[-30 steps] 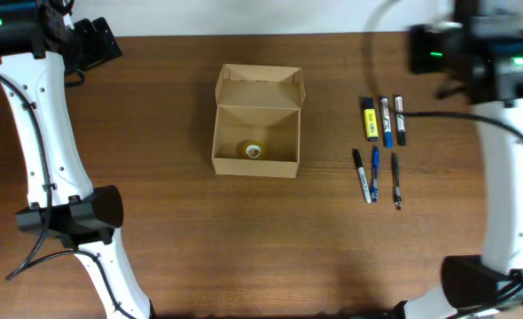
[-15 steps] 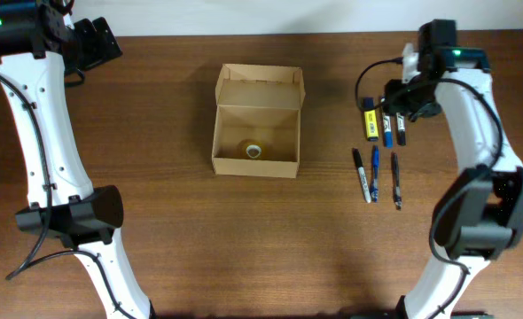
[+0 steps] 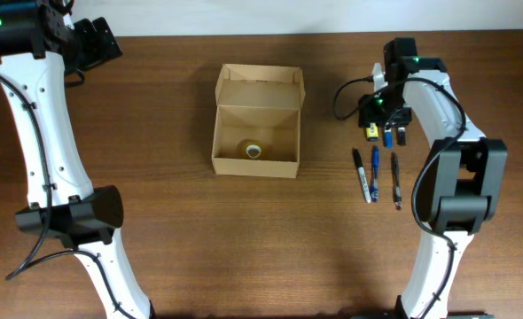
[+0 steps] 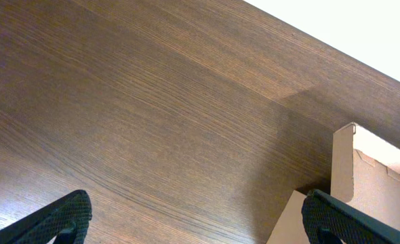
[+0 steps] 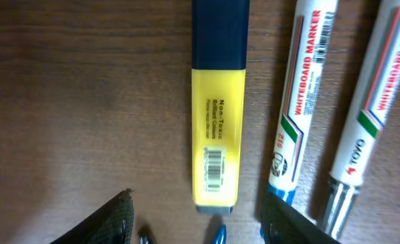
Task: Pack container
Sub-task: 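Lower the right gripper and grasp the yellow highlighter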
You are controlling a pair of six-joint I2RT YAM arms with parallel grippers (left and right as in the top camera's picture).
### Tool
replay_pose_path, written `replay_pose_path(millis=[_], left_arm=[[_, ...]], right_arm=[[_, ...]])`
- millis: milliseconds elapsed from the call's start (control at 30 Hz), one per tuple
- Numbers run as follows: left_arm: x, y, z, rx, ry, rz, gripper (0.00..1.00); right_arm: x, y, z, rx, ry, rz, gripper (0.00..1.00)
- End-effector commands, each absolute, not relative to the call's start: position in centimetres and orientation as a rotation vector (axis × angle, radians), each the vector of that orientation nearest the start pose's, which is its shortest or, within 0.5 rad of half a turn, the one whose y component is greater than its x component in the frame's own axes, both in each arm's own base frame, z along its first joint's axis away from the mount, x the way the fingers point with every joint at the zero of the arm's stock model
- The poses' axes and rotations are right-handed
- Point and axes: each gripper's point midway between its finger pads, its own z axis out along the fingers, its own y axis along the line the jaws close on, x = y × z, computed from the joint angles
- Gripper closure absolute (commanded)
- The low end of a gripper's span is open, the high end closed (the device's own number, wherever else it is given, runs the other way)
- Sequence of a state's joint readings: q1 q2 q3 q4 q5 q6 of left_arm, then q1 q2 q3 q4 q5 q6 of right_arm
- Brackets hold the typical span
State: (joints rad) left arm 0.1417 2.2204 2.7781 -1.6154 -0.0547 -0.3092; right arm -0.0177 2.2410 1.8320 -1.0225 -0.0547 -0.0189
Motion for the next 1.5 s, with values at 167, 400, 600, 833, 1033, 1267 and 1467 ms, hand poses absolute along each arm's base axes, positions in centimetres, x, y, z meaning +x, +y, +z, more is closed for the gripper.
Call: replay_pose_path(millis=[167, 400, 600, 833, 1033, 1267, 1467], left_arm=[[47.0, 7.7, 29.6, -0.590, 2.541, 0.004, 0.00], [47.0, 7.7, 29.6, -0.590, 2.541, 0.004, 0.00], [47.0, 7.7, 29.6, -0.590, 2.542, 0.004, 0.00], [47.0, 7.7, 29.6, -0.590, 2.542, 0.004, 0.00], [47.0, 7.7, 29.6, -0.590, 2.541, 0.004, 0.00], [47.0, 7.7, 29.6, -0.590, 2.541, 0.004, 0.00], [47.0, 7.7, 29.6, -0.590, 2.541, 0.004, 0.00]], right_arm=[[46.8, 0.6, 1.3, 0.004, 3.029, 0.101, 0.41], [47.6, 0.2, 1.0, 0.027, 3.003, 0.067, 0.41], [47.6, 0.1, -0.1, 0.028, 3.016, 0.062, 0.41], [47.1, 0.1, -1.1, 0.030, 3.047, 0.062, 0.55], [46.8, 0.1, -1.1, 0.030, 3.056, 0.061, 0.73], [46.4, -0.3, -1.1, 0.033, 3.074, 0.023, 0.94], [47.6, 0.6, 2.6, 0.078, 3.031, 0.108, 0.96]])
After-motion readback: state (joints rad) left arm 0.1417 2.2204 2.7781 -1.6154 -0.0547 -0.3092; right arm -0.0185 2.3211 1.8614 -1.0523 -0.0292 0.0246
